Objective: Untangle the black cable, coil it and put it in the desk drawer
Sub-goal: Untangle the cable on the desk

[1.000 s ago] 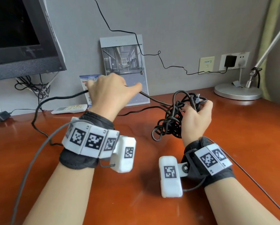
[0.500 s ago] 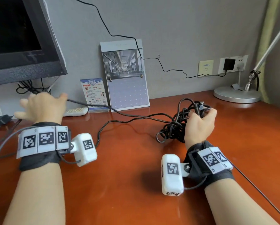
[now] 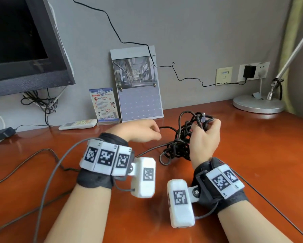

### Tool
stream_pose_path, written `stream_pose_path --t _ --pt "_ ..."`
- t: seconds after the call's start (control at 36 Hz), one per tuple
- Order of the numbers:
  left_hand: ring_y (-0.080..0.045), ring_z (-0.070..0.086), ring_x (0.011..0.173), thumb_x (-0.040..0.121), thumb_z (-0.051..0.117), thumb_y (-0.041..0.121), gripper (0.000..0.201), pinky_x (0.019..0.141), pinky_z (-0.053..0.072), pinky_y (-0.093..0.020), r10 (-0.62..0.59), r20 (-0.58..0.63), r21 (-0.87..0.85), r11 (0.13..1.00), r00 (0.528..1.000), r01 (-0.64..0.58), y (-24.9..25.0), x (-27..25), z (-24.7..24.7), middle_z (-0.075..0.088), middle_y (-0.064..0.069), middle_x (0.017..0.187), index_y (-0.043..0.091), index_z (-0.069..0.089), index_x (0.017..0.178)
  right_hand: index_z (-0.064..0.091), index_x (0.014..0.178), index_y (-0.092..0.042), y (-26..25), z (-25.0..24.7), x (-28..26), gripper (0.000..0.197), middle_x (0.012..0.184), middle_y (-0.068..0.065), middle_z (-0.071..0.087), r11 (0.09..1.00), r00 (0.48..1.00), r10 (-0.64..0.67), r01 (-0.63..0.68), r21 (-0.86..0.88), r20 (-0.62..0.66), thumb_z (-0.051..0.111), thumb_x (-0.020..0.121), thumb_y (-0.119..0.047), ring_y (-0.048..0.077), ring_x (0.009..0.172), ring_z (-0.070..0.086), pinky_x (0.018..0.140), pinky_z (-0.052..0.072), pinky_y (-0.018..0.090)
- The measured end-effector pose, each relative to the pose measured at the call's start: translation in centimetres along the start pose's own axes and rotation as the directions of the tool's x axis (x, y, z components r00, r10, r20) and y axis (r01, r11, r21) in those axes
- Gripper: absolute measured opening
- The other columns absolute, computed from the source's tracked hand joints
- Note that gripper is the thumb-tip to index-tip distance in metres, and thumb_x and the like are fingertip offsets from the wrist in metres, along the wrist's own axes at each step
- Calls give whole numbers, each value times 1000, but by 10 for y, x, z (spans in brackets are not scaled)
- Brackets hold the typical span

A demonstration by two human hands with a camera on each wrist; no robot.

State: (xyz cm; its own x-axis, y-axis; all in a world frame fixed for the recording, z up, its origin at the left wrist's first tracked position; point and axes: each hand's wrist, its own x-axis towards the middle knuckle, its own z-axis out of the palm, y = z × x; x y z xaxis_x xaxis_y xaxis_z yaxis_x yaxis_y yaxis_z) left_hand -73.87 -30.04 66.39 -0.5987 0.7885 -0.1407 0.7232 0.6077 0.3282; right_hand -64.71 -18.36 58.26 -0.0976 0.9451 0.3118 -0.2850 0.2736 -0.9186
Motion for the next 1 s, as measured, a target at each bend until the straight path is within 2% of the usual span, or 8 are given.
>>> stream_pose_path --t 0.17,0.28,0.42,0.56,0.72,0.83,0.92,1.0 --pt "-16 63 81 96 44 16 29 72 57 -33 9 173 -167 986 985 20 13 7 26 55 2 99 18 48 125 48 89 -14 -4 1 -4 16 73 -8 55 1000 999 -16 17 -7 28 54 82 -1 12 65 50 62 41 29" --pt "-14 51 56 93 48 12 22 54 46 -27 21 116 -185 983 993 1 9 8 27 58 2 74 17 56 113 48 90 -12 -4 0 -4 16 72 -8 53 1000 999 -11 11 -1 49 54 82 0 8 62 47 58 39 25" --pt "-12 44 60 96 45 16 25 53 33 -24 85 -59 -18 996 995 -86 7 7 15 57 5 75 29 67 92 48 91 -12 0 -2 -1 14 72 -7 53 1000 999 23 -22 -12 47 54 83 -1 9 61 47 57 39 24" --pt "-16 45 64 94 42 8 40 61 34 -27 -13 -227 -19 1000 974 9 -17 1 -4 58 -1 74 30 62 67 45 89 -12 5 -8 11 16 71 -7 50 998 997 58 -59 -6 -59 52 83 0 9 59 46 51 38 20" --pt "-19 38 49 95 37 2 38 54 34 -25 -195 -487 -257 964 851 73 -54 -9 -28 46 -2 52 17 69 80 42 93 -9 13 -15 25 17 74 -5 45 964 960 241 -220 147 -145 51 83 2 10 61 42 55 35 23" --pt "-14 43 38 96 37 4 32 31 30 -13 -305 -640 -321 940 705 116 -73 -16 -36 54 -5 64 16 67 95 47 93 -7 16 -14 28 18 81 3 54 899 914 388 -346 267 -122 54 78 1 17 69 52 67 47 31" --pt "-14 65 76 91 41 -3 33 67 46 -17 -334 -707 -325 936 623 133 -82 -22 -41 65 -17 104 10 65 109 51 84 -10 15 -14 29 16 84 7 59 846 891 452 -416 333 -36 53 71 -1 28 78 59 73 51 41" --pt "-36 49 117 89 45 -1 42 95 40 -37 -407 -670 -345 911 621 224 -85 -23 -41 48 -22 133 6 53 130 45 75 -12 9 -17 29 19 63 -1 48 761 875 472 -464 455 102 45 79 6 10 45 49 49 41 23"
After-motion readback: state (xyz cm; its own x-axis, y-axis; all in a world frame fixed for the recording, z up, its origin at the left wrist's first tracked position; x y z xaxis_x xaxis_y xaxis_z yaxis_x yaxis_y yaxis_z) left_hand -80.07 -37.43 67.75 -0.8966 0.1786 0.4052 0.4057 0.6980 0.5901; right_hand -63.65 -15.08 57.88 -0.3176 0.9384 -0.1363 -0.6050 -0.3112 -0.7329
